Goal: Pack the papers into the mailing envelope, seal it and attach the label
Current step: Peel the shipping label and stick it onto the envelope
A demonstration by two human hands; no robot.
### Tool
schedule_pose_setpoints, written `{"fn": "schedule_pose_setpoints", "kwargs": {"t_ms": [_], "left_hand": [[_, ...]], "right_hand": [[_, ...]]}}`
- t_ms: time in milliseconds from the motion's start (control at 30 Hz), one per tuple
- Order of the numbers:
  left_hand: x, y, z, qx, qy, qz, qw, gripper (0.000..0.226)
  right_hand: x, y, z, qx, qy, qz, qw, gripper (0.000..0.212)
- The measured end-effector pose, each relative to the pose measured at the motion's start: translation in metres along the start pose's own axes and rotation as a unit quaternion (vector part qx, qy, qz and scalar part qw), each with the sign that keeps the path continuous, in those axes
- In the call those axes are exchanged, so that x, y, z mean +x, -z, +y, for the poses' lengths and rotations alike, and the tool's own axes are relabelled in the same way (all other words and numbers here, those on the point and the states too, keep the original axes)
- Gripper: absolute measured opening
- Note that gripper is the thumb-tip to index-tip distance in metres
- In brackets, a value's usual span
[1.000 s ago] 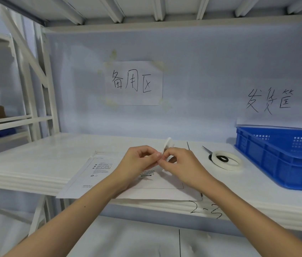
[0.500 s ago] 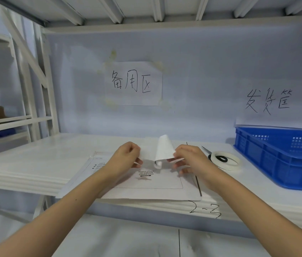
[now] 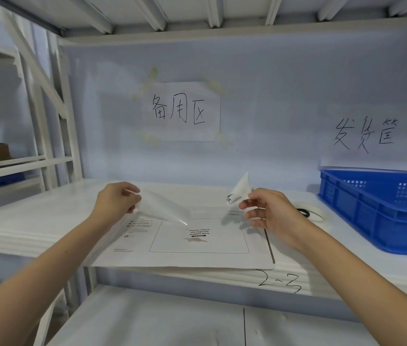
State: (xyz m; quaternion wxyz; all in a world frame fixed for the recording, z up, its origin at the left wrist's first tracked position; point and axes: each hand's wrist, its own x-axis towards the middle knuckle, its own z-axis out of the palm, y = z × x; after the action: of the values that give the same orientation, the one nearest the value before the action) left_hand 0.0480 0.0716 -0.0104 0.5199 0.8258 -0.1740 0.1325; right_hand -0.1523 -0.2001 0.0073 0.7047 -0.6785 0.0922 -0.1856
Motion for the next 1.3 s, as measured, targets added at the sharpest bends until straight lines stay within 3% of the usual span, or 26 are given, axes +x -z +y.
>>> {"fn": "schedule_pose_setpoints", "kwargs": {"t_ms": [133, 200, 300, 367, 400, 633, 867, 1000, 1167, 1300], "left_hand": [[-0.006, -0.008, 0.022, 0.09, -0.114, 0.072, 0.987, 0.024], [-0.021, -0.014, 0.044, 0.037, -0.157, 0.058, 0.985, 0.021], [-0.052, -0.024, 0.076, -0.067, -0.203, -0.107, 0.971, 0.016], [-0.066, -0.033, 0.087, -0.039, -0.227, -0.23, 0.945, 0.03], [-0.069, -0.037, 0.089, -0.024, -0.235, -0.256, 0.937, 0.036], [-0.072, -0.057, 0.086, -0.089, -0.179, -0.217, 0.956, 0.015], [-0.075, -0.064, 0.086, -0.156, -0.12, -0.211, 0.957, 0.007], [-0.076, -0.063, 0.083, -0.197, -0.106, -0.234, 0.946, 0.011], [-0.081, -0.066, 0.08, -0.14, -0.142, -0.223, 0.954, 0.022], [-0.083, -0.069, 0.081, -0.113, -0.187, -0.184, 0.958, 0.024]], "right_hand": [[-0.004, -0.016, -0.003, -0.077, 0.029, -0.032, 0.996, 0.014], [-0.005, -0.025, -0.003, -0.1, 0.035, -0.034, 0.994, 0.013], [-0.005, -0.036, -0.002, -0.143, 0.051, -0.043, 0.987, 0.013], [-0.006, -0.041, -0.002, -0.177, 0.065, -0.05, 0.981, 0.012], [-0.006, -0.043, -0.001, -0.193, 0.073, -0.052, 0.977, 0.012], [-0.005, -0.043, 0.009, -0.328, 0.173, -0.034, 0.928, 0.014], [-0.006, -0.045, 0.018, -0.352, 0.227, -0.054, 0.907, 0.013], [-0.007, -0.045, 0.017, -0.321, 0.185, -0.033, 0.928, 0.021], [-0.009, -0.052, 0.009, -0.246, 0.075, 0.02, 0.966, 0.053], [-0.007, -0.054, 0.001, -0.192, -0.018, -0.027, 0.981, 0.044]]}}
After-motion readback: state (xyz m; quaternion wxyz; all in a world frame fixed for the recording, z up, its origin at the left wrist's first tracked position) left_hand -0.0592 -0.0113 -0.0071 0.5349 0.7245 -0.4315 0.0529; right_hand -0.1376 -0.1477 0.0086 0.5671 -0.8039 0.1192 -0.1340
